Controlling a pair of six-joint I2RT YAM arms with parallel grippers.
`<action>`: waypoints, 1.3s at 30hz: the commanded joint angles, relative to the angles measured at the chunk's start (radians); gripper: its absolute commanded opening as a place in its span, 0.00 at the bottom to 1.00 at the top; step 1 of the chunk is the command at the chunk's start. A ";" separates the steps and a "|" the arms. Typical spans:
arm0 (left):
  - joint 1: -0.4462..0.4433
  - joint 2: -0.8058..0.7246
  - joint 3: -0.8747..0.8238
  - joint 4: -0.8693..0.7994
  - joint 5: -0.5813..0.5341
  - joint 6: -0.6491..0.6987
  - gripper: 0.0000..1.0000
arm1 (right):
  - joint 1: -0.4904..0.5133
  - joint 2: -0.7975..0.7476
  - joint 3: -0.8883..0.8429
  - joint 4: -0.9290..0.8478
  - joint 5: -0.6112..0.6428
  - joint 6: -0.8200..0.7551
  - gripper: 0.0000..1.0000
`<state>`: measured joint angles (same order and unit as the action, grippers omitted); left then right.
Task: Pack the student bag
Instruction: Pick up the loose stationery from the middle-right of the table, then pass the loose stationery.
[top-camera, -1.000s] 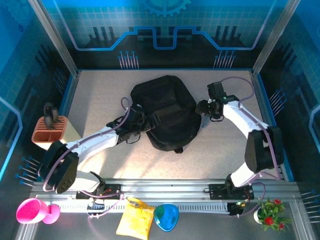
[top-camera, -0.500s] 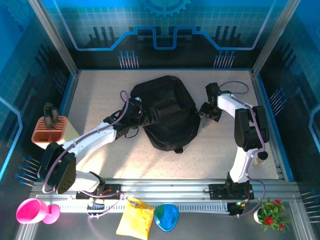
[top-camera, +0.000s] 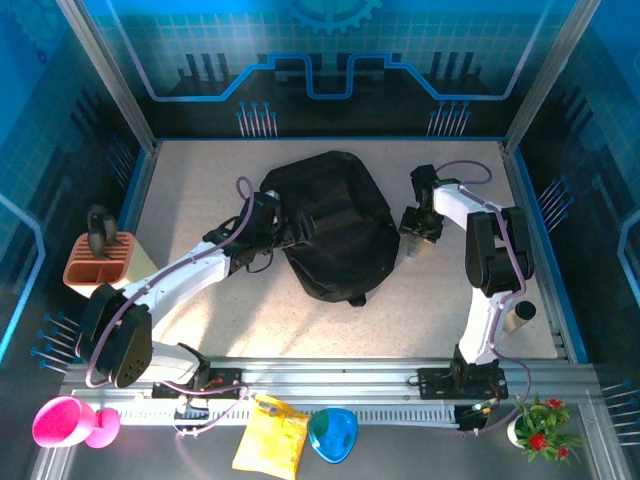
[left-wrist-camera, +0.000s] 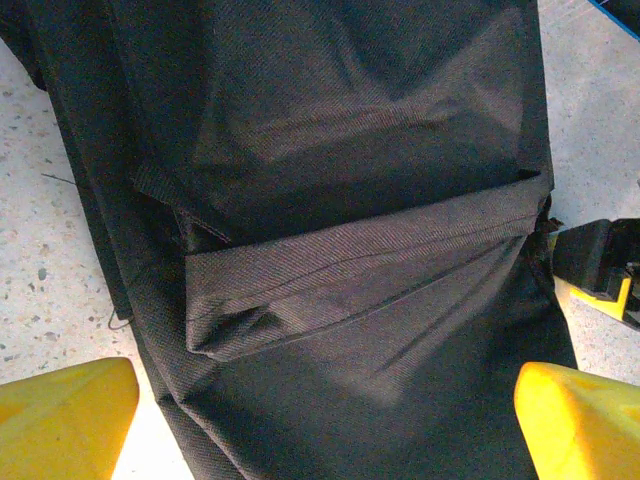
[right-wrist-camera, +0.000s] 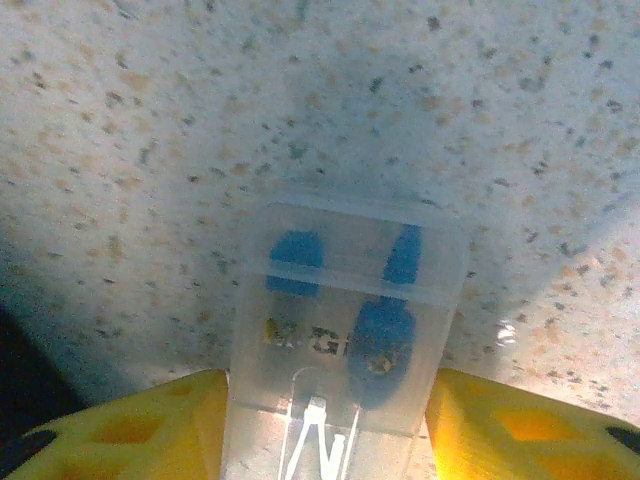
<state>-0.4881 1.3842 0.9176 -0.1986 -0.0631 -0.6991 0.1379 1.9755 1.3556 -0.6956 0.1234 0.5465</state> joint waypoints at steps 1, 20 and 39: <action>0.011 -0.015 0.036 -0.015 0.015 0.032 0.98 | -0.012 0.002 -0.029 -0.086 -0.003 -0.063 0.55; 0.032 0.066 0.105 0.024 0.195 0.020 0.98 | 0.008 -0.156 -0.169 -0.002 -0.003 -0.079 0.41; 0.021 0.377 0.324 0.294 0.630 -0.210 0.83 | 0.265 -0.461 -0.200 0.279 -0.384 -0.216 0.42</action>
<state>-0.4610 1.7359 1.2076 0.0109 0.4854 -0.8379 0.3706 1.5417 1.1584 -0.4980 -0.1463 0.3626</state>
